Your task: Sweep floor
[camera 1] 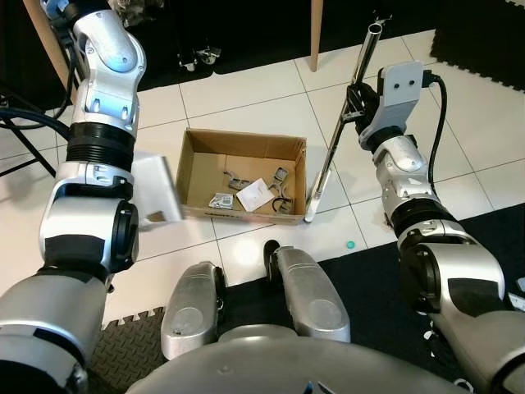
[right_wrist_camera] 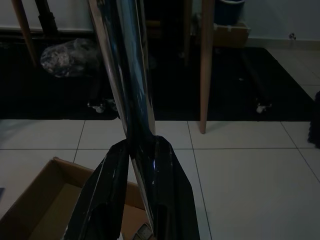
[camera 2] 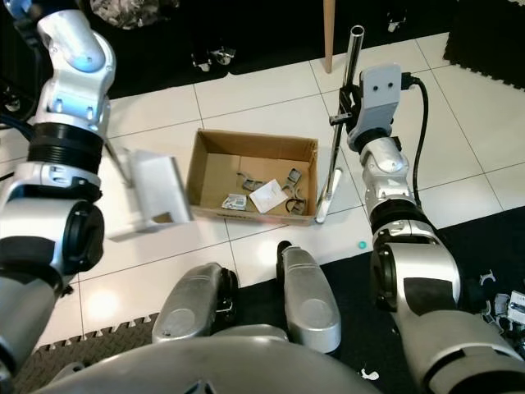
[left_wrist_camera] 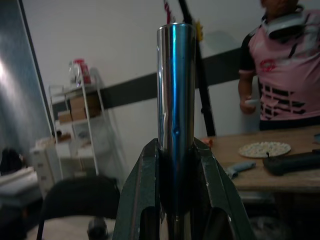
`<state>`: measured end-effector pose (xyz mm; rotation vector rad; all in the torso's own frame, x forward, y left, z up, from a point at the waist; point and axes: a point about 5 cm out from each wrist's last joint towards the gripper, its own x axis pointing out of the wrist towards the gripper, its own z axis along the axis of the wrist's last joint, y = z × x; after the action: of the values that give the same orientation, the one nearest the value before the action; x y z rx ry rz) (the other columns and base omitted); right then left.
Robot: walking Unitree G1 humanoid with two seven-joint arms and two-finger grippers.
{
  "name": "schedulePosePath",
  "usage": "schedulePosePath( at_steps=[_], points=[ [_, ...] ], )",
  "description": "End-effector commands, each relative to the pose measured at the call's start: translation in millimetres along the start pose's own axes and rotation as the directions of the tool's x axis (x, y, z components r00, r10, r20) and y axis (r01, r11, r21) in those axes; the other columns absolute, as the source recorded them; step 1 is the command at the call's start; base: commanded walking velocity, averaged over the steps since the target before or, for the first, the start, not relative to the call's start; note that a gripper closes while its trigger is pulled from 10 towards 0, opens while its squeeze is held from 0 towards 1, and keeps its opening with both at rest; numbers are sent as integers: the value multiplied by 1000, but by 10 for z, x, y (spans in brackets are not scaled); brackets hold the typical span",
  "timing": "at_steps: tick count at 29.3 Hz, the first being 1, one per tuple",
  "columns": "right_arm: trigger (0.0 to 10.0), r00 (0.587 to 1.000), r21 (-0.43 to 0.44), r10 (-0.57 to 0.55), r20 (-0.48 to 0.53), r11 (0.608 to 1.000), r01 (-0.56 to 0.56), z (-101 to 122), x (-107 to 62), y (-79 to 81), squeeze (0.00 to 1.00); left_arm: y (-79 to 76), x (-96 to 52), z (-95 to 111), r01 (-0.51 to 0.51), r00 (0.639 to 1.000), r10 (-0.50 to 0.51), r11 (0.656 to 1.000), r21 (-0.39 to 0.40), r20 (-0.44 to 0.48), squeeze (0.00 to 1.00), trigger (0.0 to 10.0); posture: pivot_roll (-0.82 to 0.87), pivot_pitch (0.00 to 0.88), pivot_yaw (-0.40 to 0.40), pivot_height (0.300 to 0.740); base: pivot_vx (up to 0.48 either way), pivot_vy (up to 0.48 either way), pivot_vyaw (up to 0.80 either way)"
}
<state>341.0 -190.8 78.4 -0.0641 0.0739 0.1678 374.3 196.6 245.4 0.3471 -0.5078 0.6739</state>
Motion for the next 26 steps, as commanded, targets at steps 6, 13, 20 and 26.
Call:
schedulePosePath(
  at_steps=[6, 13, 20, 26],
  points=[
    [10000, 1000, -15, -8, 24, 1000, 8, 49, 4, -43, 0, 32, 50, 170, -51, 995, 52, 999, -20, 82, 0, 10000, -24, 73, -26, 740, 0, 0, 0],
    [10000, 1000, -16, -1, 21, 1000, 1, 52, 15, -26, 0, -76, -6, -44, -61, 978, 14, 975, -215, -210, 0, 10000, -22, 67, -25, 740, 0, 0, 0],
    [10000, 1000, -19, -3, 24, 1000, 4, 60, 12, -46, 0, -127, 0, 242, 20, 993, -20, 1000, 3, 114, 0, 10000, -29, 64, -27, 740, 0, 0, 0],
    [10000, 1000, -21, -5, 23, 1000, 6, 63, 14, -50, 0, -214, -66, 340, 67, 968, -88, 993, 98, 233, 0, 10000, -28, 59, -26, 740, 0, 0, 0]
  ],
)
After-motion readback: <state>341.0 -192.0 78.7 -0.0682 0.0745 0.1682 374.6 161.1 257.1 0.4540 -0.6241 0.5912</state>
